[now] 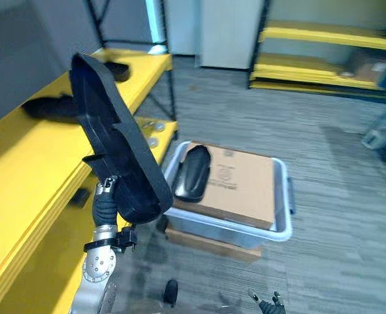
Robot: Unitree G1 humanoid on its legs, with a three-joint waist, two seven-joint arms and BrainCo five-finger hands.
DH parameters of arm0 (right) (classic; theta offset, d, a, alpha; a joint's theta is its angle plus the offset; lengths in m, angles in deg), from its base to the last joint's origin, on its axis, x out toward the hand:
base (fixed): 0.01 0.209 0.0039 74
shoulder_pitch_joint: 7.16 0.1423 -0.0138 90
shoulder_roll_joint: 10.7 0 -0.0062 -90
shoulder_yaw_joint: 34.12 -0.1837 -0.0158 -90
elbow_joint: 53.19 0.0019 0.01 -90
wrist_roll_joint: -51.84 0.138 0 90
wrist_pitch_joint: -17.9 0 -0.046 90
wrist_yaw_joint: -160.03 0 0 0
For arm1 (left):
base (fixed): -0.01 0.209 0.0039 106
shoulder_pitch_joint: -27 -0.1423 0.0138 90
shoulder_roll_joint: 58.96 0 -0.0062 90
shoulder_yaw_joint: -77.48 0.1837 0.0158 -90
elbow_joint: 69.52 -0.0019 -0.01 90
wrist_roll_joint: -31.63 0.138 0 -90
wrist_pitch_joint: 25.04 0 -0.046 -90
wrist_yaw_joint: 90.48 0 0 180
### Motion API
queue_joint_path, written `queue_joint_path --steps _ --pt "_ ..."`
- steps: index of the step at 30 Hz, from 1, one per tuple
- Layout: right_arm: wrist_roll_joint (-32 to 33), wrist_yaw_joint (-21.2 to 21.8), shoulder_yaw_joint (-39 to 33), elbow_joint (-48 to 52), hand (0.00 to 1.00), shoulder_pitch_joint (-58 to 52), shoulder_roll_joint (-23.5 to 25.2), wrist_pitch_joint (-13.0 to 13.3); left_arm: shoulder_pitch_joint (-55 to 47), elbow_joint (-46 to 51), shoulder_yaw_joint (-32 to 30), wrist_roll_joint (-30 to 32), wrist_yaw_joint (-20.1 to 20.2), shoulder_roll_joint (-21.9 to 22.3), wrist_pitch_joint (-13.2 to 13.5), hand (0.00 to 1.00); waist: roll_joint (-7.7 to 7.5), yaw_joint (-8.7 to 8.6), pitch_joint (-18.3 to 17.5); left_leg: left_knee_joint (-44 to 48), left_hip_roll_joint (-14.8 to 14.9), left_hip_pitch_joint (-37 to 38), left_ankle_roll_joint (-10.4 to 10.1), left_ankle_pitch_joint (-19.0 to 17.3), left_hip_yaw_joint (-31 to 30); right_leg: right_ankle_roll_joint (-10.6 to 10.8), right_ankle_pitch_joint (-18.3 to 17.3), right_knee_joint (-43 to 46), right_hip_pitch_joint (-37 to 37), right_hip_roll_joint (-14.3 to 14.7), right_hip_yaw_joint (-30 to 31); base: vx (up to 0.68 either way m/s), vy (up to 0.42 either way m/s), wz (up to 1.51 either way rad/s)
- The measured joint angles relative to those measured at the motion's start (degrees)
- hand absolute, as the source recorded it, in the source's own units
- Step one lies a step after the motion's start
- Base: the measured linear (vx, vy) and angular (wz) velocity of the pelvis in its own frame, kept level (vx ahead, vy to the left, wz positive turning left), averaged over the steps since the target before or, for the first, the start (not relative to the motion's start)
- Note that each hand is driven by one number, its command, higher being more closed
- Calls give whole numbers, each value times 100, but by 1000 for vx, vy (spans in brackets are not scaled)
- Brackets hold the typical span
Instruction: Walk over and take plastic housings, then place them on the shelf
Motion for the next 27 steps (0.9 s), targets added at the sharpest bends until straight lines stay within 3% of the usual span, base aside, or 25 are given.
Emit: queue_joint_path --steps 1,2,4,5,6,8,10,11,12,13,15,17,20,23,27 --pt "-23 5 -2 -41 0 41 -37 -11 1 -13 3 1 2 33 29 100 108 -6 -25 -114 72 63 -92 19 253 89 -62 53 104 29 -184 66 18 185" --pt "-30 8 50 -71 0 67 -80 -43 10 -20 27 -1 5 50 57 100 1 -69 -8 -330 50 252 -14 -38 612 120 -51 -24 288 -126 -465 82 3 141" --pt "-30 9 160 -176 0 125 -61 -42 88 -22 112 -1 19 -6 150 100 -34 -41 -14 -331 53 291 9 -42 1159 193 -47 -258 466 -315 -754 123 69 132" --pt "-29 12 158 -362 0 278 -107 -51 108 -26 156 -14 19 -36 221 100 21 -43 -30 -297 28 249 -136 40 1298 353 -194 -172 519 -397 -911 124 112 123" --pt "-30 10 162 -535 0 412 -112 -96 136 -68 189 -33 25 -95 228 100 -43 -55 -32 -429 -255 342 -191 46 1172 408 -260 -167 650 -497 -915 93 91 89" --pt "-51 23 191 -603 0 525 -68 -100 176 -79 245 -47 37 -190 228 100 -70 -36 -28 -347 -435 335 -113 -58 1087 374 -277 -202 766 -612 -1005 131 120 56" --pt "-156 23 199 -624 0 634 -55 -154 243 -130 270 -43 48 -223 215 100 -143 -44 -3 -78 -589 315 -81 -311 984 56 -345 227 810 -821 -963 174 116 45" --pt "-190 28 206 -603 0 620 -76 -167 316 -218 334 -35 49 -250 192 100 -156 -120 24 22 -682 416 53 -419 787 -417 -266 1090 578 -983 -505 210 138 69" --pt "-196 36 208 -602 0 595 -54 -176 431 -312 421 -18 45 -255 181 100 -105 -217 48 60 -702 567 3 -511 618 -460 -286 1668 329 -897 224 242 146 102" --pt "-189 91 219 -571 0 569 13 -177 591 -414 505 24 38 -311 174 100 -131 -251 117 29 -709 769 -25 -550 362 -244 -515 2011 33 -491 1154 188 102 84" --pt "-199 132 392 -455 0 580 26 -167 746 -479 500 91 12 -339 174 100 -232 -272 123 -61 -754 997 -41 -556 136 -178 -745 2045 -565 76 2162 198 59 67" --pt "-196 120 431 -313 0 532 89 -168 796 -482 534 147 -2 -316 173 100 -286 -364 136 -34 -874 1152 -35 -557 -117 -182 -755 1949 -956 383 2719 168 29 82" --pt "-201 122 459 13 0 364 114 -158 878 -475 760 259 -72 -229 174 100 -307 -333 147 129 -1055 1289 -48 -728 -592 -105 -680 1638 -1263 727 3480 140 -12 106" --pt "-204 123 573 135 0 213 111 -165 876 -469 891 352 -108 -101 183 100 -364 -173 105 242 -1124 1401 -130 -983 -825 -7 -480 1053 -1111 706 3488 147 -78 72" --pt "-204 129 570 222 0 9 138 -169 854 -472 1021 366 -60 66 186 100 -229 -61 -97 412 -872 1417 -351 -1209 -991 -148 290 102 -573 831 3112 190 -98 27"
